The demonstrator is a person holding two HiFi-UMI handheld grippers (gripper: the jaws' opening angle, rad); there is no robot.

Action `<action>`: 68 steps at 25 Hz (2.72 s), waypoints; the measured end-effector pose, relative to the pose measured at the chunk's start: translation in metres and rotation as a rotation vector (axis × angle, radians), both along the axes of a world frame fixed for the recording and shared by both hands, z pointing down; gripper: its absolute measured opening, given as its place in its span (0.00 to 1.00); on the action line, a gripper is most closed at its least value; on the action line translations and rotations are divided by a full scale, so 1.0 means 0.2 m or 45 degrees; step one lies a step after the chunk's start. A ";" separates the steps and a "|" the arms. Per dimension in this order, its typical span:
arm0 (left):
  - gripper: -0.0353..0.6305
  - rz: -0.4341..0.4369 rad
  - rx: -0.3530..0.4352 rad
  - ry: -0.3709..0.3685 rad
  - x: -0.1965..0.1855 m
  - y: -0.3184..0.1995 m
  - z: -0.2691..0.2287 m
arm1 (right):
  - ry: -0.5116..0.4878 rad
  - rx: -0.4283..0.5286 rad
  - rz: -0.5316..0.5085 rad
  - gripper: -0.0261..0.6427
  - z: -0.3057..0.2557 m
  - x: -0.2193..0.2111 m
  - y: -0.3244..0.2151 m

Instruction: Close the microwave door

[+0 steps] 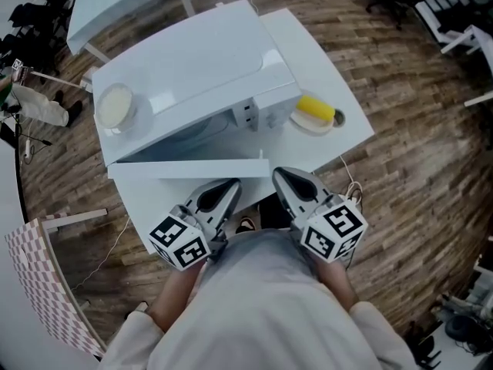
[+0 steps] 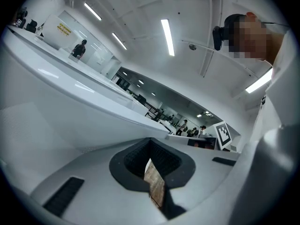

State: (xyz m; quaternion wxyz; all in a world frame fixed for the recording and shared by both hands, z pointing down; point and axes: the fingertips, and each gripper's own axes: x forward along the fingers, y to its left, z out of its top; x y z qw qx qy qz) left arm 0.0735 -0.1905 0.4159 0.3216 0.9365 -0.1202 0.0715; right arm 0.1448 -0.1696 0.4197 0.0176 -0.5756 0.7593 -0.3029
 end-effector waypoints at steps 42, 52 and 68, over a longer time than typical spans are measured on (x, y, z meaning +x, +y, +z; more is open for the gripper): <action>0.08 -0.151 0.004 0.021 0.18 -0.23 -0.02 | 0.011 0.027 -0.127 0.07 -0.01 0.21 -0.21; 0.08 -0.185 0.025 0.026 0.25 -0.30 -0.03 | 0.026 0.026 -0.161 0.07 0.00 0.26 -0.26; 0.08 -0.283 -0.001 0.056 0.25 -0.36 -0.03 | 0.080 0.099 -0.300 0.07 -0.06 0.17 -0.35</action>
